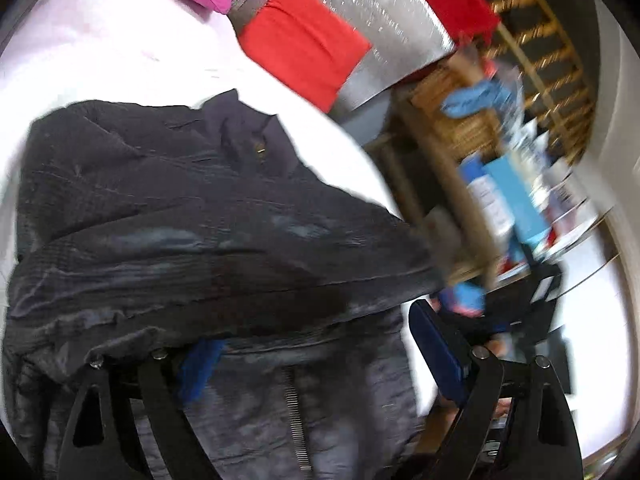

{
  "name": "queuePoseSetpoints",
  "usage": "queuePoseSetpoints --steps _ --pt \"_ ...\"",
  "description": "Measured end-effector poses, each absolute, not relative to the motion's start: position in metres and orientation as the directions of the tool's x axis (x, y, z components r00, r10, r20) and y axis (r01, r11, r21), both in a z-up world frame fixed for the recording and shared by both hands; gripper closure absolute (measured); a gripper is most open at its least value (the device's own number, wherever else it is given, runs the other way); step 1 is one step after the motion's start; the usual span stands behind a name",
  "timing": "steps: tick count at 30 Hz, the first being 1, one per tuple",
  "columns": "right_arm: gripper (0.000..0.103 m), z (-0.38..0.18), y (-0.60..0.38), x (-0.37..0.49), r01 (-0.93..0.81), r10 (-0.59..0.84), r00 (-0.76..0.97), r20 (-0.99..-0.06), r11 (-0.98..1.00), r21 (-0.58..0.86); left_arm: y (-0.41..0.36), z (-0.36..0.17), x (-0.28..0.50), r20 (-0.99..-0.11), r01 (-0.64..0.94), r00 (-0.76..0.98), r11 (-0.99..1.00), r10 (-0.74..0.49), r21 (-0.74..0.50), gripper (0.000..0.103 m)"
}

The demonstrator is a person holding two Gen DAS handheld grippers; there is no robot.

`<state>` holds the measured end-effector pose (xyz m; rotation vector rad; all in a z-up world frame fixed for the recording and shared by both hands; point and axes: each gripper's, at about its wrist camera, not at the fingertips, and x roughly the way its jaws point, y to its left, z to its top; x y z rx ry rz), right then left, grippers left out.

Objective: Fold large clothes

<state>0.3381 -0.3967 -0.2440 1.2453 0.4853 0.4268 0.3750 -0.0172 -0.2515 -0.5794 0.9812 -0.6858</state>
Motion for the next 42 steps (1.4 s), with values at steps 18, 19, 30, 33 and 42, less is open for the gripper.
queuePoseSetpoints --steps 18,19,30,33,42 --pt "0.032 -0.270 -0.449 0.365 0.341 0.290 0.629 -0.721 0.731 0.591 -0.030 -0.261 0.360 -0.800 0.326 0.322 0.853 -0.507 -0.409 0.037" --pt "0.032 -0.273 -0.450 0.367 0.353 0.270 0.626 -0.732 0.738 0.574 -0.029 -0.262 0.356 -0.811 0.349 0.296 0.847 -0.504 -0.400 0.037" --pt "0.032 -0.274 -0.466 0.373 0.339 0.236 0.627 -0.743 0.776 0.532 0.038 -0.223 0.349 -0.693 0.380 0.451 0.823 -0.563 -0.422 0.025" --pt "0.037 -0.289 -0.463 0.383 0.362 0.220 0.587 -0.779 0.790 0.495 0.056 -0.235 0.369 -0.726 0.223 0.512 0.888 -0.459 -0.403 0.025" --pt "0.091 -0.267 -0.441 0.378 0.306 0.141 0.598 -0.789 0.870 0.387 0.050 -0.261 0.385 -0.820 0.114 0.495 0.957 -0.286 -0.266 0.025"
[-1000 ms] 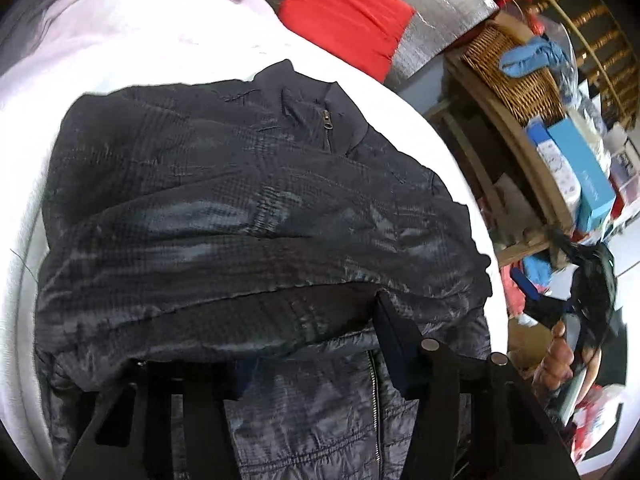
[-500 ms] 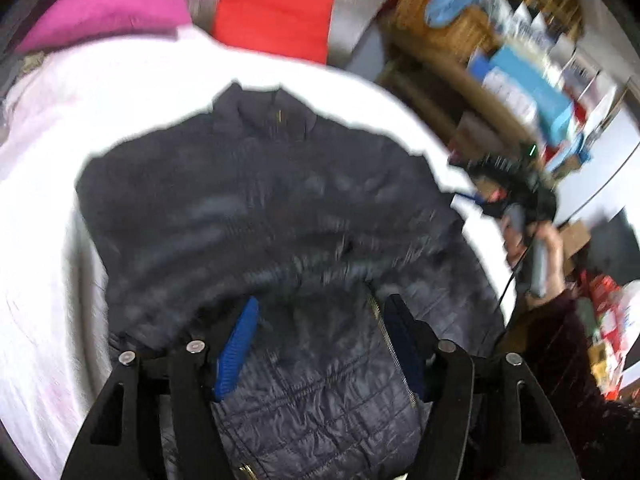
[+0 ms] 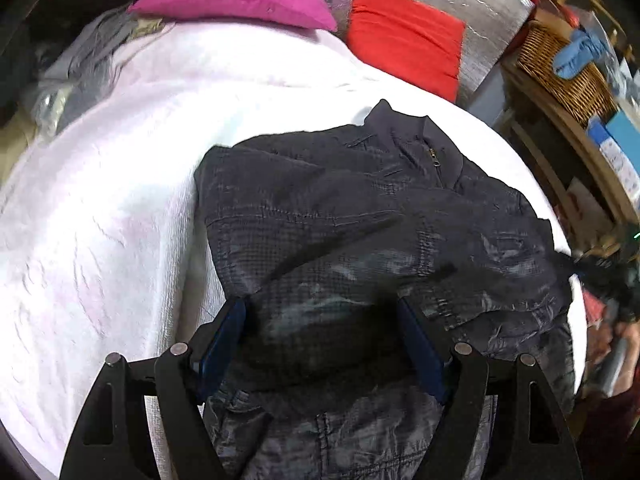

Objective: Fold large clothes

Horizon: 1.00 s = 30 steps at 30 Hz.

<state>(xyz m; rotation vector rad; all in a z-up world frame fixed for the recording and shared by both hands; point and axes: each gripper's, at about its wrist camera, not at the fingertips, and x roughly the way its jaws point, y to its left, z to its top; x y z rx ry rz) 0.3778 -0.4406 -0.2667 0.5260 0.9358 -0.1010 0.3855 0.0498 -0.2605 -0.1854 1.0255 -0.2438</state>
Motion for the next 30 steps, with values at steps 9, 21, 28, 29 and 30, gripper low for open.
queuePoseSetpoints --steps 9,21,28,29,30 --pt "0.087 -0.276 -0.434 0.384 0.273 0.200 0.572 -0.795 0.868 0.415 0.013 -0.278 0.385 -0.867 0.176 0.480 0.983 -0.137 -0.058 0.025" --pt "0.036 -0.284 -0.427 0.384 0.156 0.287 0.552 -0.783 0.887 0.434 0.007 -0.286 0.386 -0.876 0.204 0.472 0.979 -0.102 -0.004 0.023" --pt "0.089 -0.249 -0.400 0.370 0.161 0.092 0.642 -0.761 0.954 0.251 0.019 -0.262 0.377 -0.816 0.160 0.561 0.985 -0.138 -0.056 0.023" --pt "0.090 -0.236 -0.400 0.363 0.168 0.056 0.683 -0.728 0.958 0.231 0.021 -0.258 0.376 -0.805 0.156 0.576 0.986 -0.141 -0.061 0.023" --pt "0.091 -0.226 -0.402 0.358 0.185 0.020 0.713 -0.701 0.959 0.216 0.023 -0.253 0.374 -0.789 0.147 0.599 0.987 -0.138 -0.061 0.023"
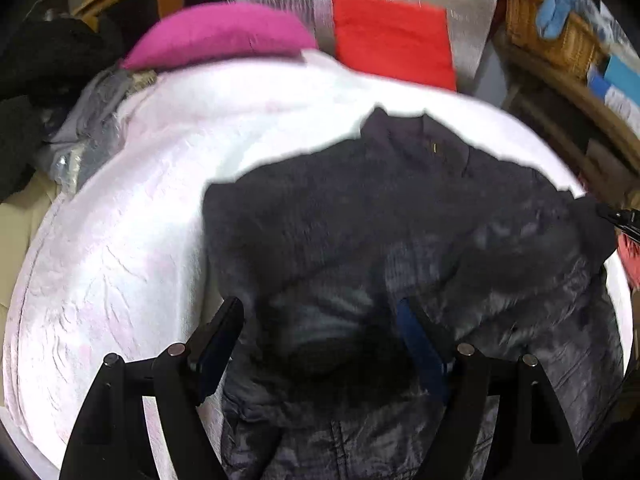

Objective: Fold large clothes

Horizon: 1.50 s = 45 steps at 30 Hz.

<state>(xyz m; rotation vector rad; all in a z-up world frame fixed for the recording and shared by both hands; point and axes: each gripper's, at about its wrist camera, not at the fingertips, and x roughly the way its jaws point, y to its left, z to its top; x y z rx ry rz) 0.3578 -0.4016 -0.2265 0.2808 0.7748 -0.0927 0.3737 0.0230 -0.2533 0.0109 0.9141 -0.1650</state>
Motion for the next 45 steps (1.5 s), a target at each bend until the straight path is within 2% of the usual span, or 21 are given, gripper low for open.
queuePoseSetpoints --steps 3,5,7,8,11,13,14,15,20,22,24,25,26,27,29,30,35,41,43,44,45 --pt "0.091 -0.218 -0.415 0.352 0.242 -0.034 0.746 -0.665 0.944 0.223 0.021 -0.259 0.374 -0.804 0.142 0.584 0.989 -0.107 -0.028 0.023" --pt "0.091 -0.237 -0.425 0.362 0.270 -0.021 0.695 -0.719 0.934 0.234 0.017 -0.275 0.380 -0.853 0.147 0.516 0.989 -0.078 -0.002 0.023" --pt "0.091 -0.258 -0.431 0.372 0.265 0.052 0.627 -0.777 0.924 0.276 0.016 -0.284 0.383 -0.871 0.145 0.486 0.989 -0.074 -0.003 0.023" --pt "0.087 -0.265 -0.436 0.375 0.271 0.095 0.600 -0.794 0.910 0.314 0.016 -0.281 0.382 -0.866 0.140 0.494 0.990 -0.072 -0.003 0.023" --pt "0.087 -0.264 -0.452 0.373 0.267 0.207 0.607 -0.767 0.856 0.442 0.019 -0.270 0.378 -0.842 0.139 0.530 0.990 -0.102 -0.033 0.023" --pt "0.071 -0.260 -0.463 0.368 0.255 0.273 0.635 -0.723 0.809 0.530 0.018 -0.267 0.377 -0.833 0.138 0.539 0.989 -0.125 -0.059 0.023" --pt "0.034 -0.261 -0.465 0.367 0.256 0.288 0.640 -0.712 0.794 0.551 0.019 -0.267 0.377 -0.833 0.140 0.538 0.988 -0.130 -0.064 0.023" --pt "0.009 -0.264 -0.466 0.364 0.261 0.289 0.640 -0.712 0.790 0.555 0.019 -0.267 0.376 -0.834 0.140 0.537 0.988 -0.130 -0.064 0.022" --pt "0.010 -0.266 -0.457 0.359 0.220 0.269 0.653 -0.708 0.827 0.517 0.011 -0.270 0.377 -0.842 0.128 0.532 0.991 -0.092 -0.028 0.018" --pt "0.015 -0.274 -0.450 0.367 0.213 0.276 0.617 -0.737 0.843 0.494 0.008 -0.274 0.381 -0.842 0.129 0.534 0.992 -0.074 -0.005 0.017" --pt "0.037 -0.283 -0.437 0.377 0.212 0.245 0.568 -0.786 0.879 0.427 0.006 -0.275 0.379 -0.838 0.132 0.542 0.991 -0.056 0.020 0.017" --pt "0.040 -0.286 -0.432 0.380 0.216 0.220 0.550 -0.806 0.895 0.392 0.004 -0.277 0.379 -0.836 0.133 0.546 0.991 -0.049 0.029 0.017" --pt "0.048 -0.288 -0.428 0.379 0.220 0.195 0.545 -0.816 0.905 0.363 0.004 -0.276 0.378 -0.834 0.135 0.550 0.990 -0.044 0.037 0.017" --pt "0.067 -0.286 -0.426 0.377 0.218 0.179 0.545 -0.819 0.913 0.344 0.003 -0.276 0.378 -0.832 0.136 0.554 0.990 -0.039 0.045 0.017" --pt "0.079 -0.273 -0.421 0.369 0.194 0.176 0.572 -0.801 0.920 0.340 0.003 -0.276 0.378 -0.830 0.138 0.556 0.989 -0.035 0.051 0.017" --pt "0.080 -0.265 -0.418 0.364 0.180 0.172 0.597 -0.784 0.923 0.339 0.003 -0.276 0.379 -0.830 0.138 0.557 0.989 -0.034 0.052 0.017" --pt "0.081 -0.249 -0.406 0.350 0.107 0.189 0.649 -0.737 0.937 0.334 -0.001 -0.277 0.379 -0.824 0.140 0.566 0.987 -0.021 0.072 0.017" --pt "0.076 -0.283 -0.410 0.364 0.109 0.310 0.517 -0.798 0.901 0.421 -0.005 -0.277 0.377 -0.817 0.145 0.576 0.985 -0.006 0.095 0.017" --pt "0.063 -0.289 -0.410 0.365 0.110 0.324 0.497 -0.805 0.897 0.429 -0.005 -0.277 0.377 -0.817 0.145 0.577 0.985 -0.004 0.097 0.017" --pt "0.048 -0.295 -0.410 0.367 0.112 0.340 0.474 -0.812 0.892 0.438 -0.005 -0.278 0.377 -0.817 0.144 0.577 0.985 -0.003 0.098 0.017" --pt "0.047 -0.300 -0.411 0.368 0.107 0.366 0.465 -0.806 0.881 0.461 -0.006 -0.278 0.377 -0.816 0.145 0.578 0.984 0.000 0.102 0.017"
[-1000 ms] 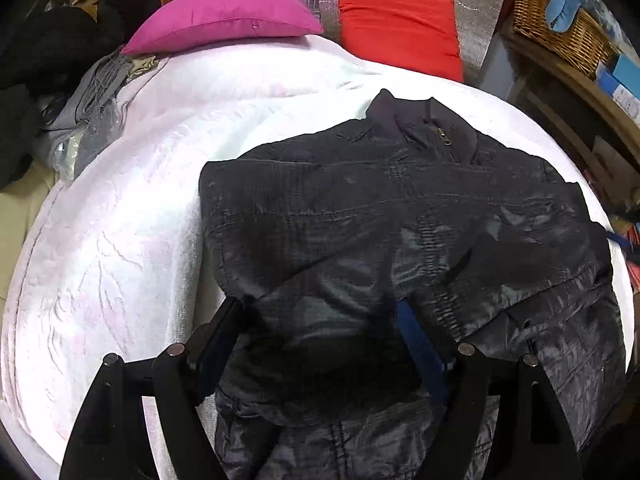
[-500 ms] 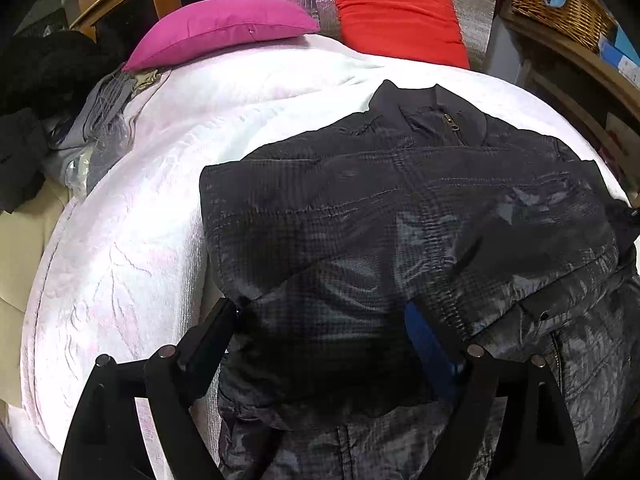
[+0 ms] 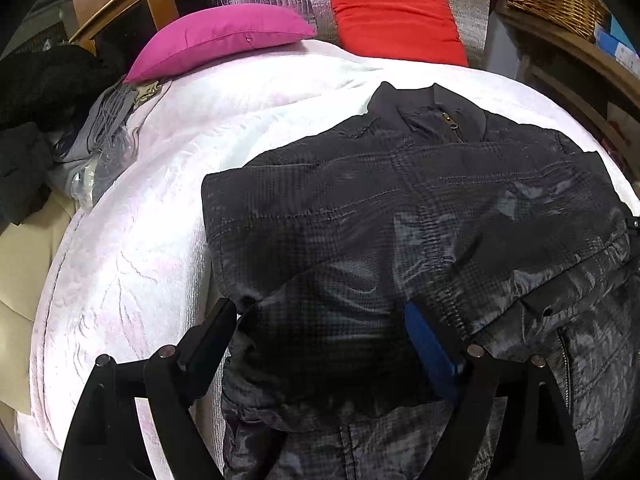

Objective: Fold large clothes

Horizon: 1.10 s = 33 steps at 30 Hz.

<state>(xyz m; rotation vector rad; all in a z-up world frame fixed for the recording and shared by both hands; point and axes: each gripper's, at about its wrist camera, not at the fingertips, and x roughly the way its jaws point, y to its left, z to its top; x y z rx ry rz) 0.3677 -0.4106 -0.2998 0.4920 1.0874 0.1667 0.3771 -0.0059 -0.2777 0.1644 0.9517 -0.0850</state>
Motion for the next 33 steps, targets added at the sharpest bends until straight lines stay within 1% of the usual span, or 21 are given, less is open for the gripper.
queuePoseSetpoints --steps 3,4,5,6,8,11,13,16,18,20,23,24,25,27,29,30,31,32,33 --pt "0.046 -0.300 -0.409 0.366 0.104 0.363 0.483 -0.797 0.880 0.464 -0.007 -0.278 0.376 -0.813 0.144 0.582 0.983 0.007 0.111 0.017" --pt "0.048 -0.299 -0.409 0.363 0.111 0.368 0.495 -0.787 0.872 0.477 -0.008 -0.278 0.376 -0.813 0.144 0.582 0.983 0.008 0.113 0.017" --pt "0.055 -0.298 -0.408 0.362 0.116 0.366 0.505 -0.782 0.869 0.482 -0.008 -0.278 0.376 -0.813 0.143 0.582 0.983 0.010 0.114 0.017" --pt "0.071 -0.295 -0.407 0.361 0.112 0.357 0.513 -0.780 0.873 0.474 -0.009 -0.278 0.376 -0.813 0.142 0.582 0.983 0.011 0.115 0.017" --pt "0.075 -0.286 -0.400 0.356 0.092 0.307 0.551 -0.776 0.902 0.423 -0.009 -0.278 0.376 -0.813 0.138 0.582 0.983 0.015 0.118 0.017" --pt "0.082 -0.271 -0.395 0.351 0.079 0.280 0.612 -0.739 0.909 0.409 -0.009 -0.278 0.376 -0.811 0.136 0.584 0.984 0.017 0.118 0.017" --pt "0.083 -0.256 -0.395 0.347 0.077 0.243 0.673 -0.699 0.916 0.393 -0.008 -0.276 0.376 -0.809 0.132 0.588 0.984 0.017 0.116 0.017" --pt "0.084 -0.242 -0.405 0.340 0.102 0.206 0.734 -0.647 0.909 0.405 -0.005 -0.267 0.373 -0.787 0.118 0.617 0.986 0.023 0.121 0.017" --pt "0.084 -0.238 -0.417 0.337 0.139 0.176 0.752 -0.635 0.900 0.414 -0.001 -0.257 0.370 -0.754 0.097 0.657 0.988 0.030 0.123 0.017" --pt "0.084 -0.241 -0.429 0.338 0.177 0.157 0.745 -0.649 0.891 0.418 0.003 -0.250 0.368 -0.729 0.077 0.683 0.989 0.038 0.124 0.017" --pt "0.084 -0.255 -0.443 0.343 0.228 0.140 0.706 -0.695 0.883 0.409 0.006 -0.263 0.376 -0.768 0.061 0.636 0.987 0.075 0.147 0.016" --pt "0.084 -0.263 -0.447 0.347 0.236 0.157 0.680 -0.717 0.878 0.416 0.006 -0.275 0.382 -0.808 0.066 0.584 0.987 0.080 0.146 0.016" --pt "0.084 -0.271 -0.451 0.350 0.241 0.194 0.654 -0.731 0.863 0.444 0.007 -0.282 0.385 -0.829 0.072 0.555 0.989 0.070 0.131 0.016" --pt "0.083 -0.276 -0.458 0.350 0.253 0.240 0.633 -0.736 0.835 0.490 0.009 -0.287 0.389 -0.845 0.068 0.533 0.993 0.045 0.095 0.016" --pt "0.083 -0.271 -0.462 0.349 0.236 0.269 0.644 -0.716 0.821 0.520 0.011 -0.284 0.389 -0.842 0.065 0.538 0.994 0.035 0.083 0.016" --pt "0.078 -0.265 -0.462 0.347 0.219 0.283 0.659 -0.696 0.814 0.538 0.011 -0.284 0.389 -0.841 0.064 0.540 0.995 0.033 0.079 0.016" --pt "0.071 -0.262 -0.461 0.344 0.197 0.296 0.676 -0.675 0.810 0.552 0.010 -0.284 0.390 -0.838 0.059 0.544 0.995 0.039 0.085 0.016" --pt "0.035 -0.260 -0.458 0.341 0.180 0.302 0.686 -0.662 0.811 0.557 0.009 -0.284 0.390 -0.838 0.061 0.544 0.994 0.039 0.086 0.016" --pt "0.004 -0.257 -0.452 0.340 0.157 0.311 0.696 -0.647 0.814 0.559 0.006 -0.283 0.389 -0.835 0.062 0.548 0.994 0.041 0.089 0.016"
